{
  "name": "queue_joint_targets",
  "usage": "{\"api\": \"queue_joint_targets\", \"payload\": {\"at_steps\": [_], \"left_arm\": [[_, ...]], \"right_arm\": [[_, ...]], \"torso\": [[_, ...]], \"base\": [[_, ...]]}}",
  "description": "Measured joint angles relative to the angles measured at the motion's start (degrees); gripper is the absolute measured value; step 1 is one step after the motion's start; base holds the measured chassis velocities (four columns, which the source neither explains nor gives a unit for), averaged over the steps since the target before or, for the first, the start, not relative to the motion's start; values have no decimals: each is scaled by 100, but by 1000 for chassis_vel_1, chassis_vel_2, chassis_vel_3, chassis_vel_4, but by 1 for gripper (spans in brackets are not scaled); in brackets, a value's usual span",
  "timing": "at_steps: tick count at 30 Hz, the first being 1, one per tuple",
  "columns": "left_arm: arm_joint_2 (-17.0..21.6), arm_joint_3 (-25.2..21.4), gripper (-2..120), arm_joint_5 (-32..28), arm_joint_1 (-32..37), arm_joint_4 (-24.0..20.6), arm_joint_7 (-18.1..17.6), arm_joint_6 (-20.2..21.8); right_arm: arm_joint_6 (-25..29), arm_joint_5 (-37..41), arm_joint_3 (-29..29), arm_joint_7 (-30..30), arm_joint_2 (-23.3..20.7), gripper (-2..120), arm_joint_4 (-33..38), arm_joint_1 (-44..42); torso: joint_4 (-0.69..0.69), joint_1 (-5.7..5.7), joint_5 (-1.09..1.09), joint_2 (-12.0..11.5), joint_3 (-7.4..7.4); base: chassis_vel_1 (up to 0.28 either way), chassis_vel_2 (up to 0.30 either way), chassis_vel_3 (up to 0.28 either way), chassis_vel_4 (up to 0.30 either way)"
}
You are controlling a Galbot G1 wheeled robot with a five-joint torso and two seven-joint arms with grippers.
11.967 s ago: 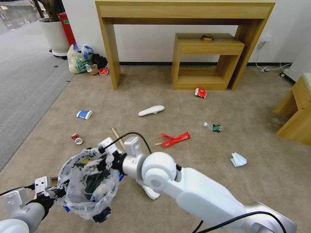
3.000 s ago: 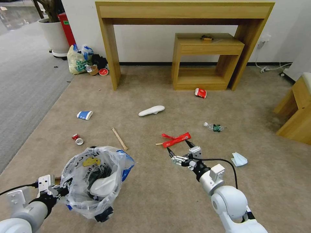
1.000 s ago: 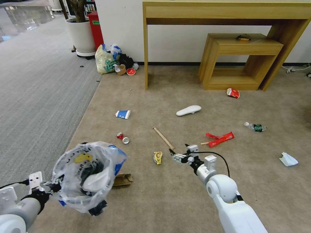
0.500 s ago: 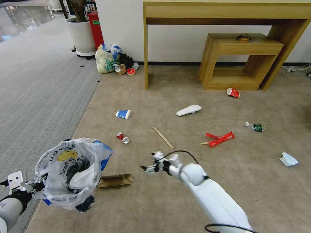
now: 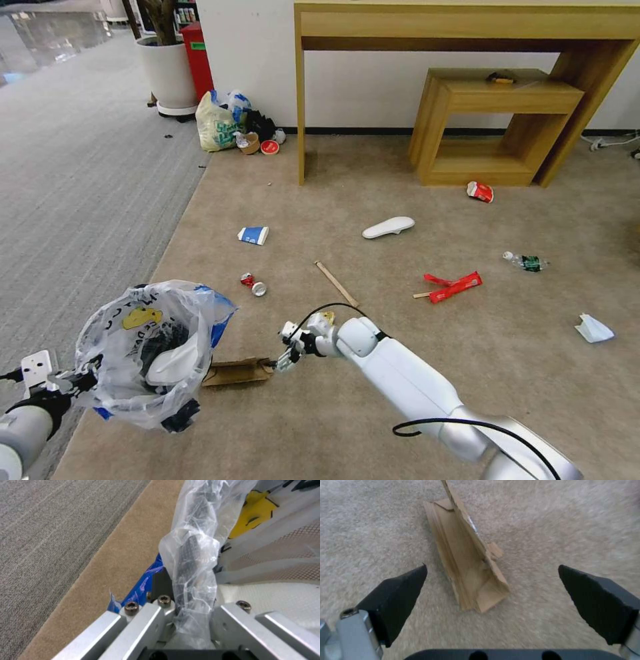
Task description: Pick up the trash bin and place the garbage on the floor into it.
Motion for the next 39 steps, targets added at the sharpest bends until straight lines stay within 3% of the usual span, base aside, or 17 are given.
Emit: {"api": "queue_joint_targets", "payload": {"at_steps": [10, 20, 22, 26, 30, 37, 39], "left_arm": [[-12, 74, 0, -2, -2, -48, -73, 0], [-36, 108, 0, 5, 55, -125, -78, 0], [-36, 107, 0, 5, 59, -129, -77, 0], [-34, 107, 0, 2, 55, -141, -75, 0], [-19, 107, 0, -11, 47, -146, -74, 0], [-14, 113, 0, -32, 36, -150, -70, 0], [-19, 119, 0, -32, 30, -149, -69, 0]], "right_arm": [[330, -49, 75, 195, 732, 98, -1120, 136], [334, 31, 226, 527, 793, 61, -1778, 178], [331, 31, 230, 533, 792, 58, -1784, 178], [323, 33, 247, 590, 785, 39, -1798, 142], [324, 33, 262, 596, 783, 29, -1799, 138], [469, 23, 267, 606, 778, 0, -1776, 88], [532, 9, 260, 606, 778, 0, -1770, 74]], "torso": [[0, 0, 1, 0, 0], [1, 0, 1, 0, 0], [1, 0, 1, 0, 0], [2, 0, 2, 0, 0], [1, 0, 2, 0, 0], [1, 0, 2, 0, 0], [1, 0, 2, 0, 0]], "base": [[0, 0, 0, 0], [0, 0, 0, 0], [0, 0, 0, 0], [0, 0, 0, 0], [0, 0, 0, 0], [0, 0, 0, 0], [0, 0, 0, 0]]}}
